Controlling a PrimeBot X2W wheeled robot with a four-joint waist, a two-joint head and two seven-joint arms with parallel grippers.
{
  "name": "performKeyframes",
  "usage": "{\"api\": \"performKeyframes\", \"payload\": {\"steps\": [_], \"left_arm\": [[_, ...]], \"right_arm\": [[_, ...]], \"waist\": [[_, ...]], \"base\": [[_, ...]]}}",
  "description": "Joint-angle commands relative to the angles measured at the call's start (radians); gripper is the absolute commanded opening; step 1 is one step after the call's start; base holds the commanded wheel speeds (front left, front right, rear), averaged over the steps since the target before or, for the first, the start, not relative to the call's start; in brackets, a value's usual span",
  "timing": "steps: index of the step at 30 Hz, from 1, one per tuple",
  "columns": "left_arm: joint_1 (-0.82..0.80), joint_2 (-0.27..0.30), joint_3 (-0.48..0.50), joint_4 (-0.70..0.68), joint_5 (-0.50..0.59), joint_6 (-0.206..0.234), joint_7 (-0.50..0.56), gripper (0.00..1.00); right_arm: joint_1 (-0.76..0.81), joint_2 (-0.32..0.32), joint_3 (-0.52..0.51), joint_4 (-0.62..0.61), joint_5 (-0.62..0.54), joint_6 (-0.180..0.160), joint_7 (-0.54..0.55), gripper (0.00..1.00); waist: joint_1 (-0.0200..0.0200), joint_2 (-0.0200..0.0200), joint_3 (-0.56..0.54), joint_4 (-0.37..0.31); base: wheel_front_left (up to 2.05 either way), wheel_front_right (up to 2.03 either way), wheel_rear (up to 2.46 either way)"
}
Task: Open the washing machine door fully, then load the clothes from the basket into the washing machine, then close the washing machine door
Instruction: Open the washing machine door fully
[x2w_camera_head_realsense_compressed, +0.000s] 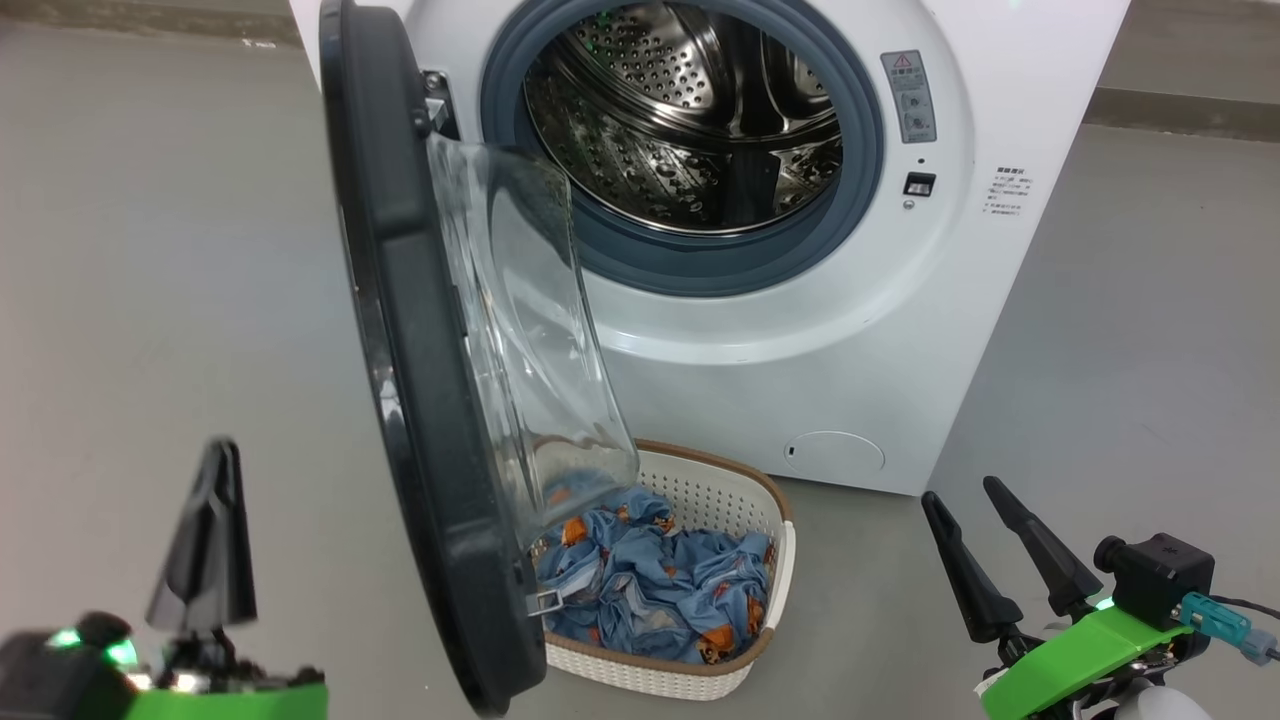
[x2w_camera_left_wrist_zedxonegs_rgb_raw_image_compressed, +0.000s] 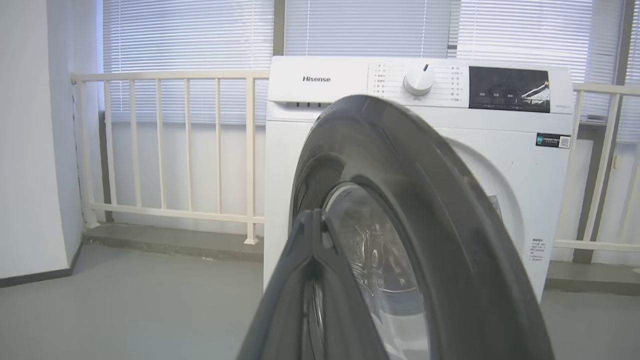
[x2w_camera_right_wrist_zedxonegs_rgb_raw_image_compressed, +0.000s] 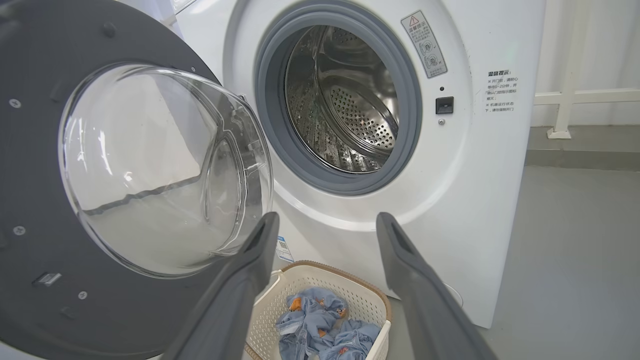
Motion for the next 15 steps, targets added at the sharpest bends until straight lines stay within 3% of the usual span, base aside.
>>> {"api": "performKeyframes", "payload": {"steps": [1,10,15], "left_arm": [[-0.062,0.015,0.033,-0.064,0.012,0.007,-0.009,0.0],[-0.069,0.016,-0.077,-0.31,0.049,-0.002,0.022,0.0],[-0.069,0.016,-0.159,-0.373,0.059,-0.007,0.07,0.0]], "right_arm": [[-0.01,-0.012,0.02,-0.025,-0.009,0.002,-0.012,1.0],[-0.01,-0.004,0.021,-0.024,-0.006,0.002,-0.012,1.0],[-0.012,0.002,0.025,-0.022,-0.006,0.002,-0.012,1.0]], "waist": [[0.0,-0.0001,0.001,-0.002],[0.0,-0.0001,0.003,-0.008],[0.0,-0.0001,0.004,-0.007]], "base": [[0.0,0.0,0.0],[0.0,0.0,0.0],[0.0,0.0,0.0]]}}
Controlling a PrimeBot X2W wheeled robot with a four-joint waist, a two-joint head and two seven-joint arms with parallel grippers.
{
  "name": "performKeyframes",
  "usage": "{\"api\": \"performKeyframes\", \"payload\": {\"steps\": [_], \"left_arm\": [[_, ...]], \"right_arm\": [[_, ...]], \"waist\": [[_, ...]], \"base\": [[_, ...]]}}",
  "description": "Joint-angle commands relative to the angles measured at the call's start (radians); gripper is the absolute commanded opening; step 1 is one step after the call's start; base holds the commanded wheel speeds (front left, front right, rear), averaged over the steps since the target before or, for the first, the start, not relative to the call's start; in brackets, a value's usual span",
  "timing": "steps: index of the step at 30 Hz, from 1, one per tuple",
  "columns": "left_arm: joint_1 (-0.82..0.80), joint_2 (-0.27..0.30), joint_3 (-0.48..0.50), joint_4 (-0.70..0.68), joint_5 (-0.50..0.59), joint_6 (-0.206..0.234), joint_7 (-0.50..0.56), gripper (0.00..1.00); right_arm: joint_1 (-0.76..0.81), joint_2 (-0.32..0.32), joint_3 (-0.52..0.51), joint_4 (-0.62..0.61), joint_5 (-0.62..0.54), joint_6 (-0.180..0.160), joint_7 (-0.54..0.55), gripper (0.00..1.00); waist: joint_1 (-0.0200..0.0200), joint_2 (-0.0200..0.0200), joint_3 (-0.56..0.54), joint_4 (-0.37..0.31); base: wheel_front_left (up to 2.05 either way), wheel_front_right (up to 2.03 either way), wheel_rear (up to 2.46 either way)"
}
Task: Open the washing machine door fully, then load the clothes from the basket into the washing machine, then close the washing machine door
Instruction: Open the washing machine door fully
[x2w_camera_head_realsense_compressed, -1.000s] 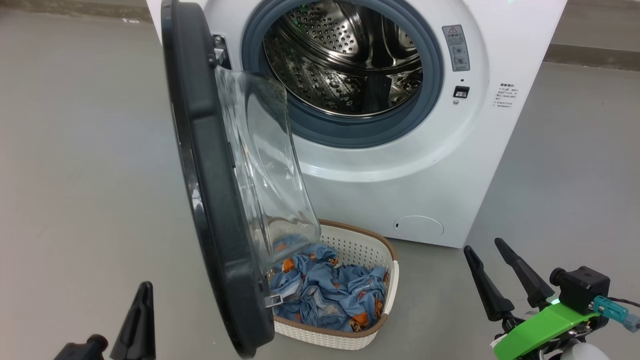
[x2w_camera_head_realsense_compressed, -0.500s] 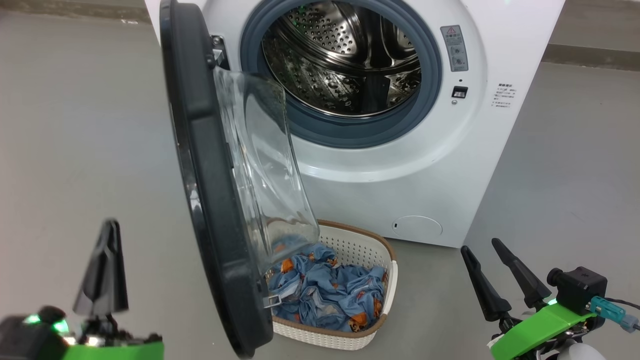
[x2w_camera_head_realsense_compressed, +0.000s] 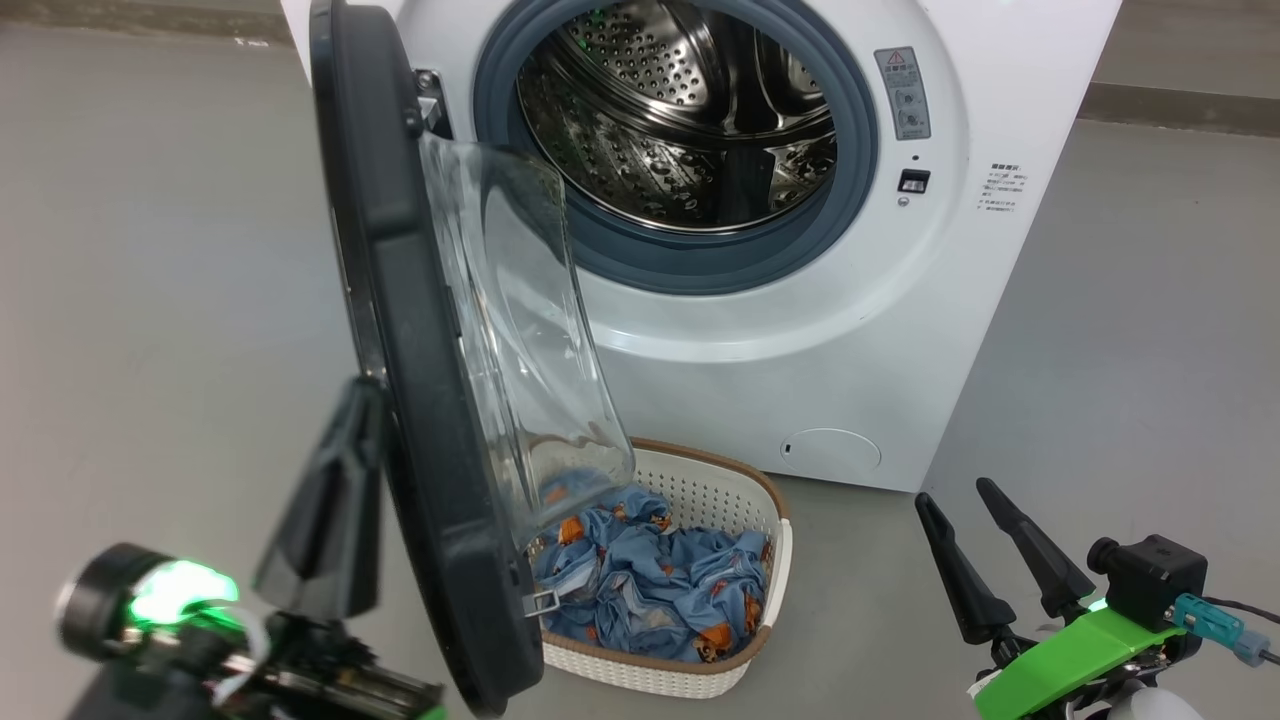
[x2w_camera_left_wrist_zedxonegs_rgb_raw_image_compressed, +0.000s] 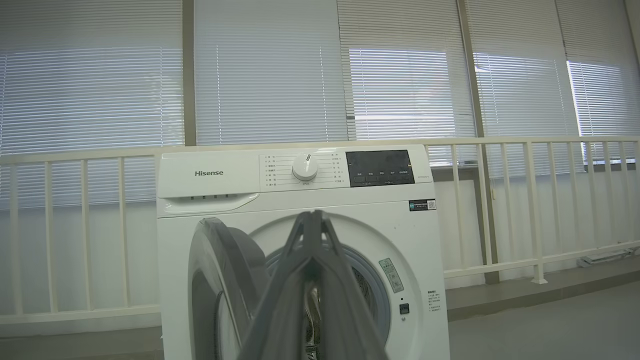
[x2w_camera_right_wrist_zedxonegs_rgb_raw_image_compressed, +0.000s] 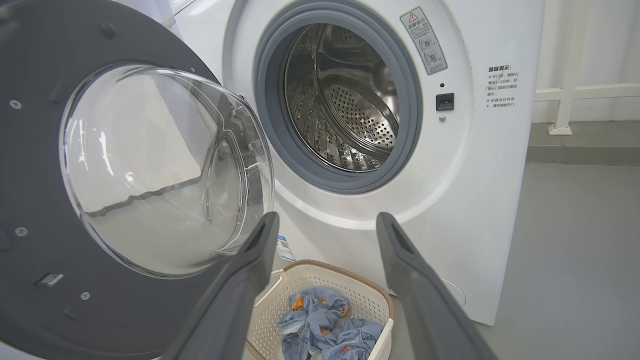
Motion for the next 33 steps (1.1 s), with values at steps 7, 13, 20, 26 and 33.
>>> {"api": "performKeyframes", "payload": {"steps": [7,13,20,26,33], "left_arm": [[-0.022,0.01,-0.103,-0.023,-0.013,-0.013,0.061,0.0],[0.018,0.003,-0.174,0.024,-0.044,-0.014,0.087,0.0],[0.039,-0.006,-0.207,0.111,-0.088,-0.013,0.096,0.0],[0.041,-0.012,-0.202,0.204,-0.123,-0.008,0.093,0.0],[0.035,-0.017,-0.208,0.322,-0.152,-0.008,0.086,0.0]], "right_arm": [[-0.017,-0.005,0.029,-0.021,-0.003,0.002,-0.012,1.0],[-0.019,-0.003,0.033,-0.018,0.002,0.002,-0.012,1.0],[-0.019,-0.002,0.036,-0.016,0.005,0.002,-0.012,1.0],[-0.023,-0.001,0.041,-0.015,0.006,0.002,-0.012,1.0],[-0.022,-0.002,0.046,-0.011,0.009,0.002,-0.012,1.0]], "waist": [[0.0,-0.0001,0.005,-0.004],[0.0,-0.0001,0.006,-0.012],[0.0,-0.0001,0.008,-0.015],[0.0,-0.0001,0.012,-0.02],[0.0,-0.0001,0.015,-0.022]], "base": [[0.0,0.0,0.0],[0.0,0.0,0.0],[0.0,0.0,0.0],[0.0,0.0,0.0],[0.0,0.0,0.0]]}}
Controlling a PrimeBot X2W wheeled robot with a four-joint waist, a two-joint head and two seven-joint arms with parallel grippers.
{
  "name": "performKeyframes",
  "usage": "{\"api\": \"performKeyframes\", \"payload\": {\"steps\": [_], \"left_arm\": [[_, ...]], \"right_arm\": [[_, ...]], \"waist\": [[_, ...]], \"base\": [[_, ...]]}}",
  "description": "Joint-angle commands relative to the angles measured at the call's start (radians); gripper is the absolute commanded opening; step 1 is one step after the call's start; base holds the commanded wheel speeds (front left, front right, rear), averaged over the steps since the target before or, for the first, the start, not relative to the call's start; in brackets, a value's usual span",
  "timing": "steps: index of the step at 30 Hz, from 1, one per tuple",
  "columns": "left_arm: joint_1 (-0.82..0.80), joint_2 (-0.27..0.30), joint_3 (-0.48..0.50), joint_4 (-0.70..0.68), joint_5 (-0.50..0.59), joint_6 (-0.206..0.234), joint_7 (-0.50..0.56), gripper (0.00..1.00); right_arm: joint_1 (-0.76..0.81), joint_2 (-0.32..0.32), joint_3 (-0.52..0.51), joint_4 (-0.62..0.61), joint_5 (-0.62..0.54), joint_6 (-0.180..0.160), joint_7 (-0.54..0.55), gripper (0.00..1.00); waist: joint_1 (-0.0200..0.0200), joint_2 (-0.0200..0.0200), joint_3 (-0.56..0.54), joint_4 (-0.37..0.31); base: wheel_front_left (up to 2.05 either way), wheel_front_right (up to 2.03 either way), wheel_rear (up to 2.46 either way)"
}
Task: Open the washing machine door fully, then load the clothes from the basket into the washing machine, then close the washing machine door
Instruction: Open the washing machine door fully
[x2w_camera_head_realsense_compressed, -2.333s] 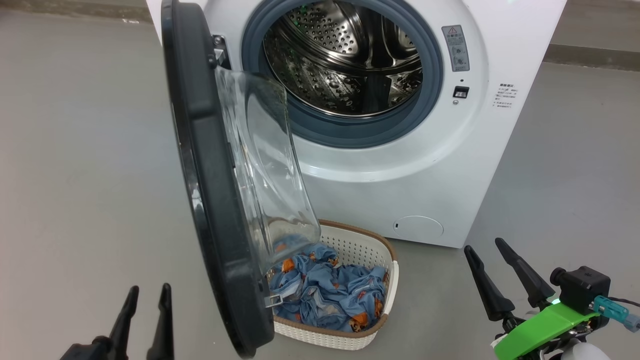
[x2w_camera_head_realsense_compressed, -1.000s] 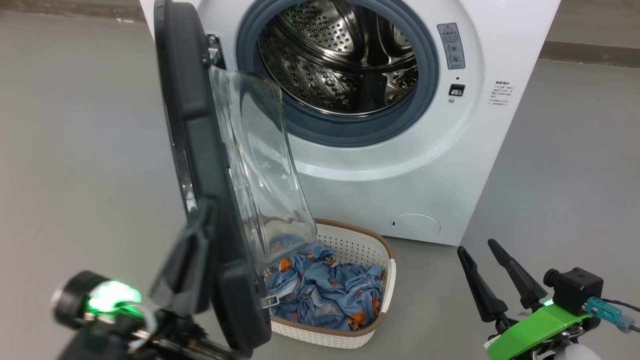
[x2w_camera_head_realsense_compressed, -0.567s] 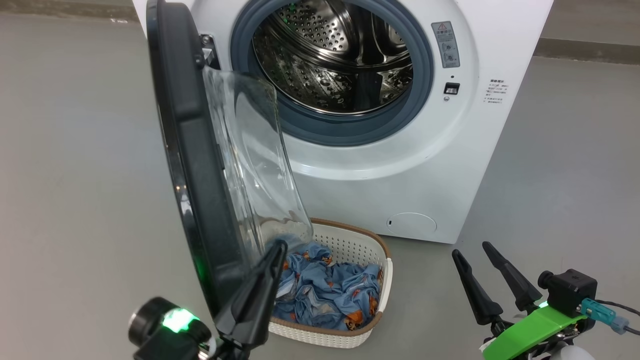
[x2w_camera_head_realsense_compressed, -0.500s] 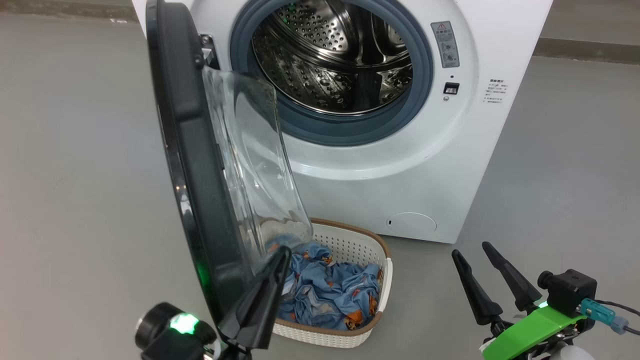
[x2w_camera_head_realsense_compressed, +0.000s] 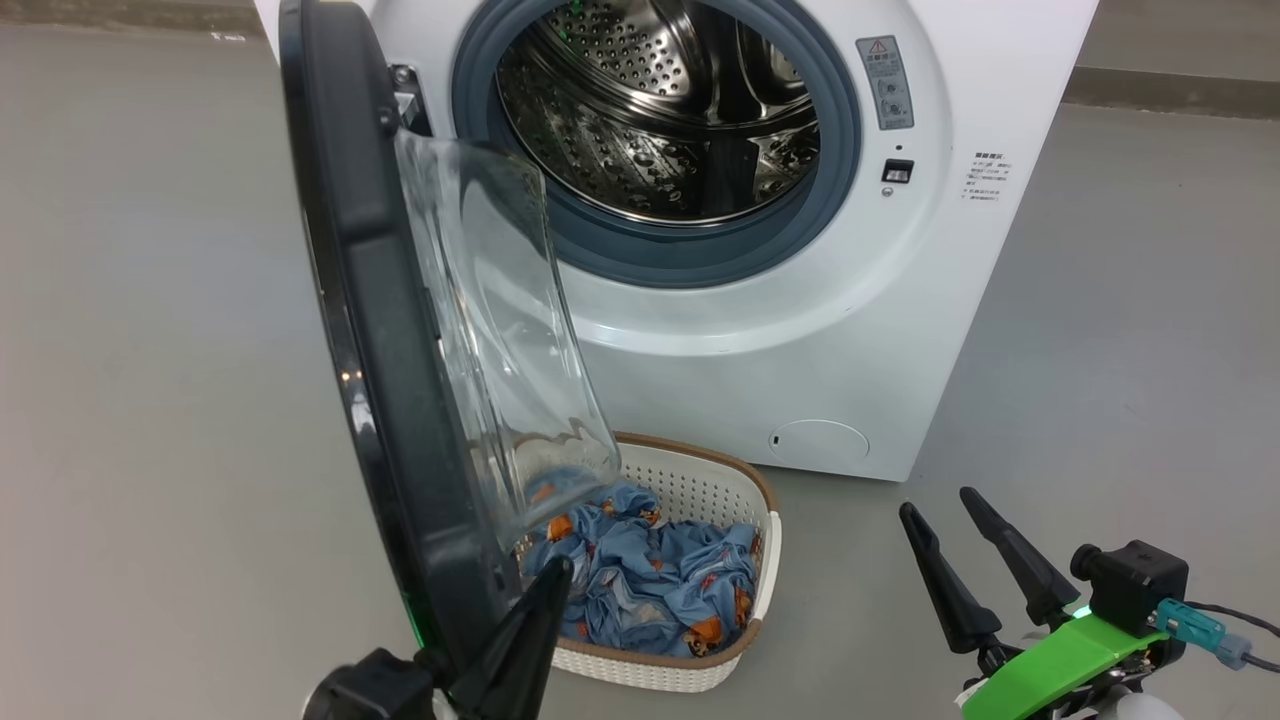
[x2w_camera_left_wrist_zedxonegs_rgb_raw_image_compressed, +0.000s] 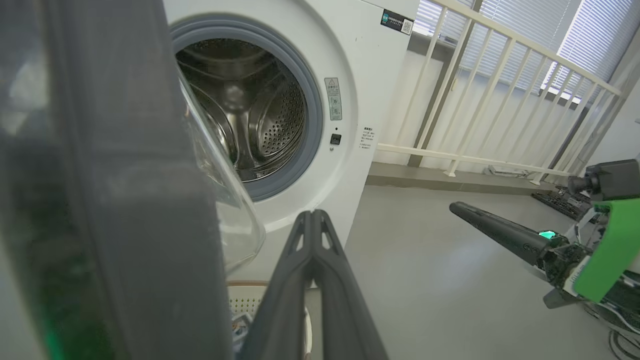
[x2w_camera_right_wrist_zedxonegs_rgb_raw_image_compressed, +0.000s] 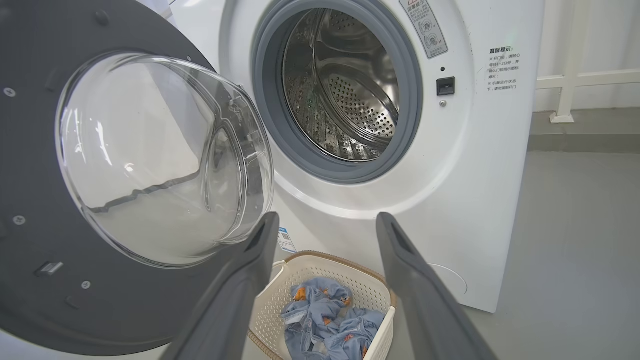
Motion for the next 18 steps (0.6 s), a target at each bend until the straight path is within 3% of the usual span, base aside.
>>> {"api": "performKeyframes", "payload": {"steps": [1,9,18], "left_arm": [[-0.029,-0.006,0.028,-0.015,-0.009,0.002,-0.005,0.0],[-0.048,-0.012,0.04,0.078,-0.026,0.031,-0.011,0.0],[-0.058,0.009,0.069,0.093,-0.028,0.053,-0.022,0.0]], "right_arm": [[-0.022,-0.007,0.021,-0.018,0.007,0.002,-0.012,1.0],[-0.023,-0.006,0.028,-0.015,0.011,0.002,-0.012,1.0],[-0.019,-0.001,0.025,-0.013,0.013,0.002,-0.012,1.0]], "waist": [[0.0,0.0,0.0,0.0],[0.0,0.0,-0.002,0.004],[0.0,0.0,0.002,0.029]], "base": [[0.0,0.0,0.0],[0.0,0.0,0.0],[0.0,0.0,0.0]]}}
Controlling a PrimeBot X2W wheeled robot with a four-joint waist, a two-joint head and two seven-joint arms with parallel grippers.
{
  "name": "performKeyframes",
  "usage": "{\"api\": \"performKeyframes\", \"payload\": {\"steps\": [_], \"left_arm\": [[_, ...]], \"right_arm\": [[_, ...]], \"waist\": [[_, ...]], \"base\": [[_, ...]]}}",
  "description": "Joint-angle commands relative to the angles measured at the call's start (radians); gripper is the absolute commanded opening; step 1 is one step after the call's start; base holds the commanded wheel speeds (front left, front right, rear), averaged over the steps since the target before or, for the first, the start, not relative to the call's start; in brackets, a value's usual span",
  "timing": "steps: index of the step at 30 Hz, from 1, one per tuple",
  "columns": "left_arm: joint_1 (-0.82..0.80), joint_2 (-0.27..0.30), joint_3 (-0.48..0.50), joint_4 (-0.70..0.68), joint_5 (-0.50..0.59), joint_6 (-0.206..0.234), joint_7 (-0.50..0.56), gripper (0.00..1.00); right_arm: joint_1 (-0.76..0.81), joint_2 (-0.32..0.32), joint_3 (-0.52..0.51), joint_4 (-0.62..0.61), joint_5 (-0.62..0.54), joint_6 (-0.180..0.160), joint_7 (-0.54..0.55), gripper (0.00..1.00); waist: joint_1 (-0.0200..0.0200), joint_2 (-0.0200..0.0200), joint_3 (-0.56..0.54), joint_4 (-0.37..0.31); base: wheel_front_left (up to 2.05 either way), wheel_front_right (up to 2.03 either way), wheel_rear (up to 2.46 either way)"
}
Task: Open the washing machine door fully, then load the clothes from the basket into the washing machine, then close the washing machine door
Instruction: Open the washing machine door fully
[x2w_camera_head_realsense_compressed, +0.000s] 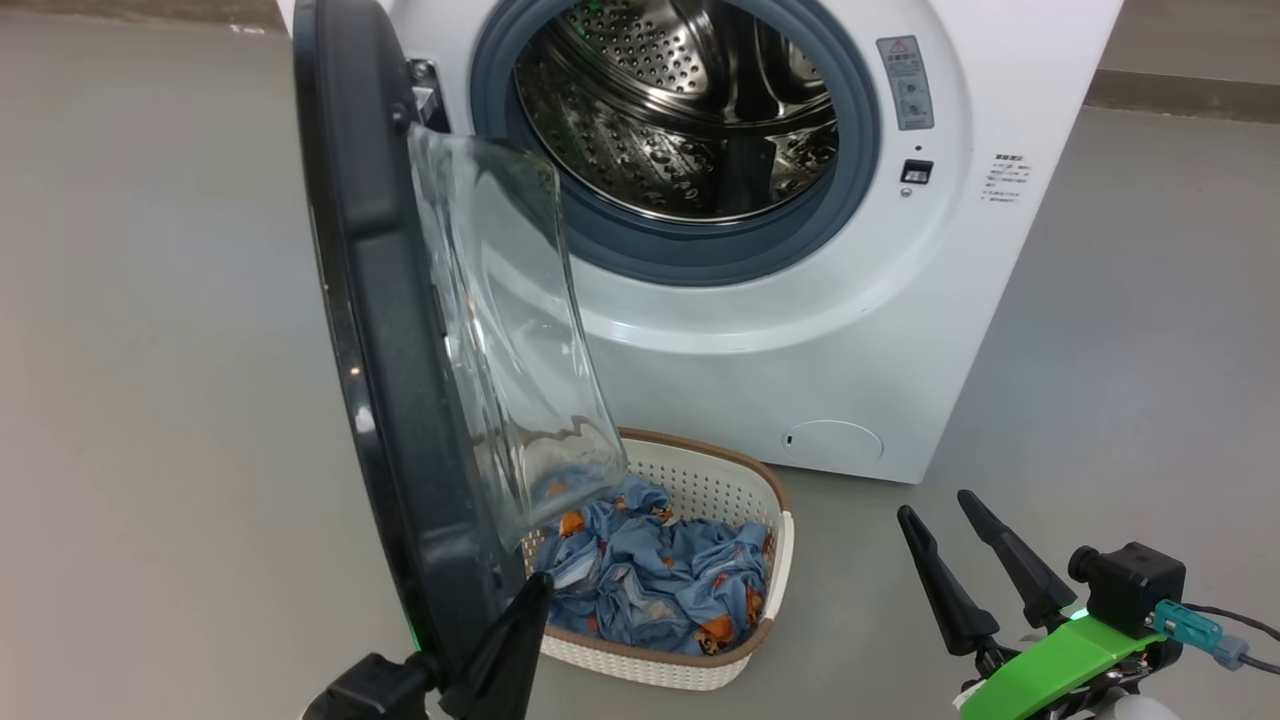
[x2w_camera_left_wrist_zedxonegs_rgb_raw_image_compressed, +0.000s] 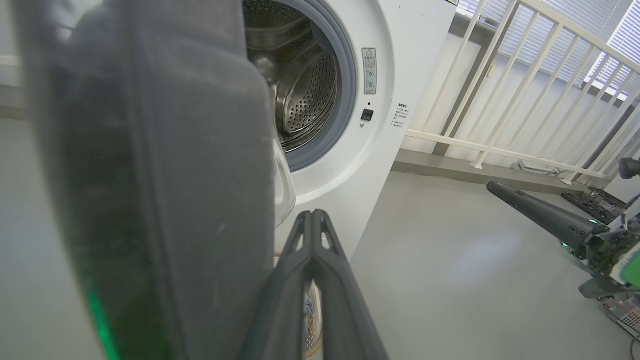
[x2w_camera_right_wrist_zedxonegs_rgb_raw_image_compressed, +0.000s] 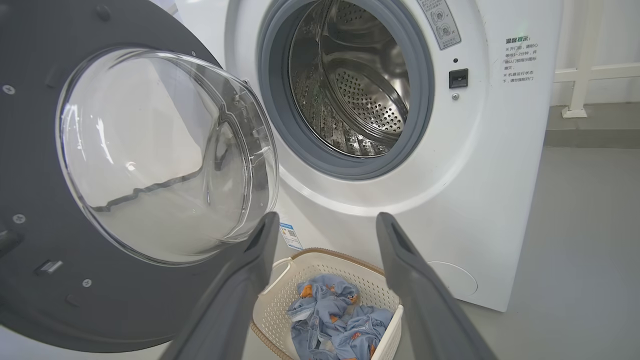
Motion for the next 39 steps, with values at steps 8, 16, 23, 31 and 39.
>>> {"api": "performKeyframes", "payload": {"steps": [8,16,23,31,39], "left_arm": [[-0.055,0.045,0.077,-0.029,-0.001,0.044,-0.012,0.0],[-0.045,0.073,0.121,-0.041,-0.013,0.069,-0.014,0.0],[-0.05,0.094,0.145,-0.04,-0.019,0.082,-0.011,0.0],[-0.103,0.118,0.183,-0.005,-0.029,0.098,0.006,0.0],[-0.14,0.159,0.244,0.053,-0.051,0.114,0.009,0.0]], "right_arm": [[-0.021,0.01,0.012,-0.021,0.001,0.002,-0.012,1.0],[-0.021,0.014,0.002,-0.023,0.0,0.002,-0.012,1.0],[-0.022,0.018,-0.001,-0.024,-0.001,0.002,-0.012,1.0],[-0.036,0.024,-0.006,-0.027,-0.004,0.002,-0.012,1.0],[-0.047,0.035,-0.008,-0.028,-0.007,0.002,-0.012,1.0]], "waist": [[0.0,0.0,0.013,0.042],[0.0,0.0,0.02,0.081],[0.0,0.0,0.025,0.116],[0.0,0.0,0.049,0.158],[0.0,0.0,0.074,0.173]], "base": [[0.0,0.0,0.0],[0.0,0.0,0.0],[0.0,0.0,0.0],[0.0,0.0,0.0],[0.0,0.0,0.0]]}}
